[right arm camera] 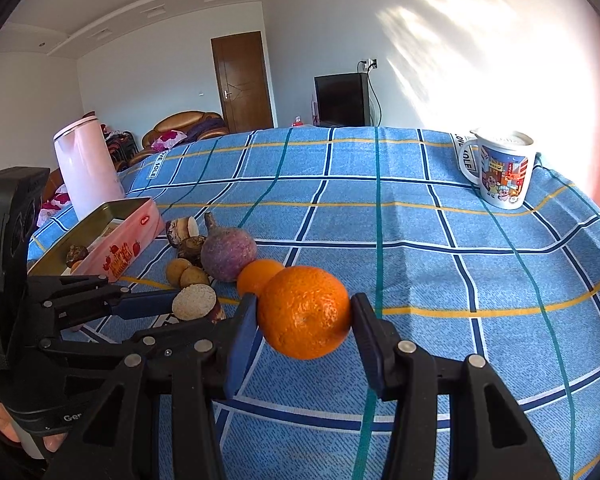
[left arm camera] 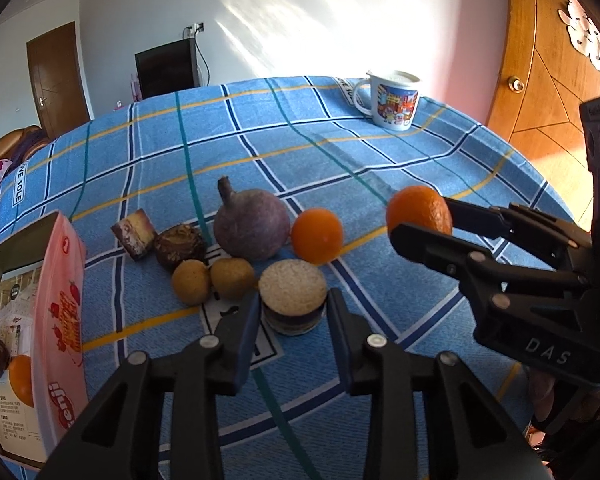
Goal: Organize fruits
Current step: 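Grasp the white-topped round cake with the left gripper while the right gripper holds the orange, then carry the cake and orange over the tin box and release both, then grasp a small mandarin orange with the right gripper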
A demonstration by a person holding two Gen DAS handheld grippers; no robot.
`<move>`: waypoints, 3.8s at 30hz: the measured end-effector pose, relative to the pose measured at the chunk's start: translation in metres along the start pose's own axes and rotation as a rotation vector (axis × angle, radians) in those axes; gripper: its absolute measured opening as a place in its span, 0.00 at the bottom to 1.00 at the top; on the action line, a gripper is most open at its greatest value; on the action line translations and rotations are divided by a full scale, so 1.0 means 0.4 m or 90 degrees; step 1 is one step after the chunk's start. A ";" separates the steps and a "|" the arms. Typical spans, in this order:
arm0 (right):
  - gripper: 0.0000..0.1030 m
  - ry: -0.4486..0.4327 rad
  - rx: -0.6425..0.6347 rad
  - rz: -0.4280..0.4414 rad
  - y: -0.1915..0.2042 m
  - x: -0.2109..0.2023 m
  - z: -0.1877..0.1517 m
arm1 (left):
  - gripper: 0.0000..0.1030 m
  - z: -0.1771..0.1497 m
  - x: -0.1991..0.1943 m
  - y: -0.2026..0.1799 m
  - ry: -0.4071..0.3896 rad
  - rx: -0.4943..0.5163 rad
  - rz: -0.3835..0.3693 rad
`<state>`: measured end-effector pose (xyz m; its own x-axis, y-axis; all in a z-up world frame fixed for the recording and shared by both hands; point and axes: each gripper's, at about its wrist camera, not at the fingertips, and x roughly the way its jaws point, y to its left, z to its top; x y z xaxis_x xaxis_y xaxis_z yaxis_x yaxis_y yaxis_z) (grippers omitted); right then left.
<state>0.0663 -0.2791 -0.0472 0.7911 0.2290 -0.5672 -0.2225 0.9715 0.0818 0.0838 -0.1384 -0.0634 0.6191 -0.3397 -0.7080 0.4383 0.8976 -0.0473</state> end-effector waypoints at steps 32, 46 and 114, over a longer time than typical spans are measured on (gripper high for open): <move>0.48 -0.089 -0.033 0.014 0.027 -0.064 -0.010 | 0.34 -0.018 -0.119 0.015 -0.158 -0.017 0.072; 0.48 -0.102 -0.057 -0.001 0.045 -0.072 -0.012 | 0.34 -0.022 -0.132 0.022 -0.176 -0.029 0.080; 0.63 0.049 -0.106 -0.026 0.069 0.106 0.103 | 0.85 0.008 -0.148 0.197 -0.114 -0.097 0.189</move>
<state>0.1171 -0.2399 -0.0351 0.7566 0.1781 -0.6291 -0.2874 0.9548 -0.0753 0.0838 -0.0486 -0.0231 0.8149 -0.0894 -0.5726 0.1284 0.9913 0.0279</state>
